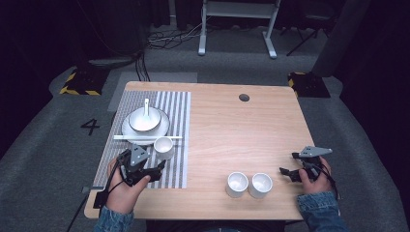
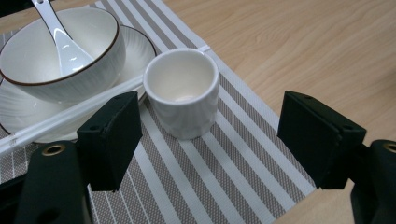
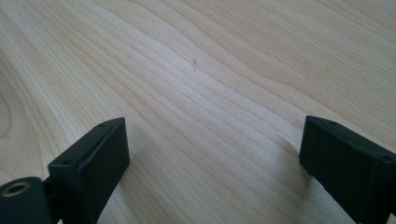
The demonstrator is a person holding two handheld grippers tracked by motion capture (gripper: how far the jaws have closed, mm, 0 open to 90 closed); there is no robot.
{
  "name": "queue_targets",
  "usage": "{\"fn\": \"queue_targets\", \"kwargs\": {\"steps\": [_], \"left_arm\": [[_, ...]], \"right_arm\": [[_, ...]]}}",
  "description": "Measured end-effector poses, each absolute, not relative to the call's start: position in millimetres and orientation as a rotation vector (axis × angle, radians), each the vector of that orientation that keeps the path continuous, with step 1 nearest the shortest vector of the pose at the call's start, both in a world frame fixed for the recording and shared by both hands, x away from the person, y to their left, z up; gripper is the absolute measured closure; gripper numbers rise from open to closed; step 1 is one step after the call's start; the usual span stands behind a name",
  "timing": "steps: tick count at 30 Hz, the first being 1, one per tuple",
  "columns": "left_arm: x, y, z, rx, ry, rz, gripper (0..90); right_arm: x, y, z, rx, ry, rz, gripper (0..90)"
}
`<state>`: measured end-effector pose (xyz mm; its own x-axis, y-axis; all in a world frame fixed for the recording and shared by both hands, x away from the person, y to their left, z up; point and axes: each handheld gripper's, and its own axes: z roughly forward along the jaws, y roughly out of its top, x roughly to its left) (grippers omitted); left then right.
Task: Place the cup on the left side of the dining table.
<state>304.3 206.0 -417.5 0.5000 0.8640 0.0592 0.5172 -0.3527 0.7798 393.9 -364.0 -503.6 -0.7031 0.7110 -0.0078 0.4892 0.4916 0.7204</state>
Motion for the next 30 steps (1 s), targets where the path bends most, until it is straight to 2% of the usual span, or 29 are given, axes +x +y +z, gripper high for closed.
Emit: {"fn": "queue_targets", "kwargs": {"steps": [13,24,30], "left_arm": [[282,231,-429,1.993,1.194,0.611,21.3],[279,250,-456,2.061,1.22,0.581,21.1],[283,255,-472,2.052,1.24,0.491,21.0]], "right_arm": [[394,-364,-504,1.013,2.436,1.031,8.3],[394,-364,-504,1.012,2.435,1.031,8.3],[394,-364,-504,1.012,2.435,1.031,8.3]]}}
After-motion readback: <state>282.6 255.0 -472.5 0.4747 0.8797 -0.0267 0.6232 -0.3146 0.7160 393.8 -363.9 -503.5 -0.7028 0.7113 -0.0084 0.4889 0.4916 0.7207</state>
